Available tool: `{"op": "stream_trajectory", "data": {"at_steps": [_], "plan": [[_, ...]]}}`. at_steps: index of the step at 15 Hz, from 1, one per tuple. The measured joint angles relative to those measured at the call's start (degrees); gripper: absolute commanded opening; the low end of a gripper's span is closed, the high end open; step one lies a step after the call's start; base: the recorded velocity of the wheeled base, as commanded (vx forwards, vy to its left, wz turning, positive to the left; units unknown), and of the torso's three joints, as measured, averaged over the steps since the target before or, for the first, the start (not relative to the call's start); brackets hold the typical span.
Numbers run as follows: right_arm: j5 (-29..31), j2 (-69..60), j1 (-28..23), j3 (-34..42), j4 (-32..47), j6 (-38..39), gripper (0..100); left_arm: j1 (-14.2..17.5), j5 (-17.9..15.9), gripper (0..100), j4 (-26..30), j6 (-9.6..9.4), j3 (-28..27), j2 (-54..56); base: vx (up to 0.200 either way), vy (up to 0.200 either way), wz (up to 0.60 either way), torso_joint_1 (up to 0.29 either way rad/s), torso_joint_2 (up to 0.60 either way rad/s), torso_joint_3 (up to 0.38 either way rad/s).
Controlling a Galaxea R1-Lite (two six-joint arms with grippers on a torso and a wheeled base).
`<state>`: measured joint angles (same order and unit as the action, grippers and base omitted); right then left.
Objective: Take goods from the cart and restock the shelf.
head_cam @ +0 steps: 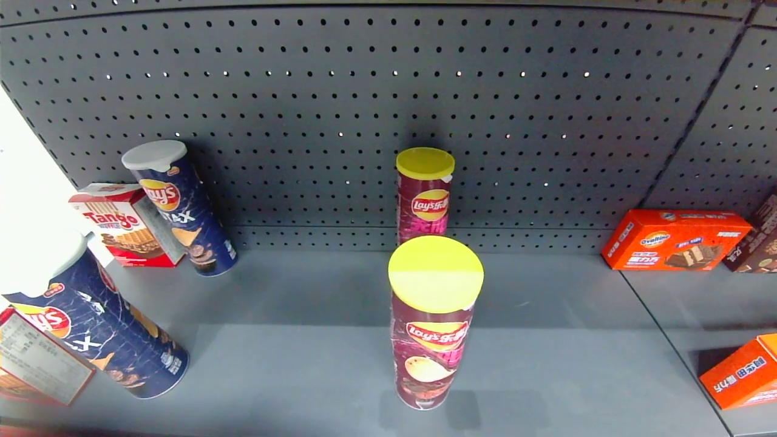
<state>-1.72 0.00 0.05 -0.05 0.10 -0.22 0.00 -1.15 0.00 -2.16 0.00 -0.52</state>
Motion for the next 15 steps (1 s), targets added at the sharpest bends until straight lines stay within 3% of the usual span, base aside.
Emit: {"op": "stream_trajectory", "data": {"at_steps": [1, 15], "plan": [[-0.02, 0.00, 0.05, 0.05, 0.01, -0.02, 100, 0.00, 0.06, 100, 0.00, 0.16, 0.00, 0.00, -0.200, 0.000, 0.00, 0.007, -0.01, -0.002], [-0.02, 0.00, 0.00, 0.00, 0.01, -0.02, 100, 0.00, 0.26, 100, 0.00, 0.46, 0.00, 0.00, 0.000, 0.000, 0.00, 0.000, 0.00, 0.000]]}}
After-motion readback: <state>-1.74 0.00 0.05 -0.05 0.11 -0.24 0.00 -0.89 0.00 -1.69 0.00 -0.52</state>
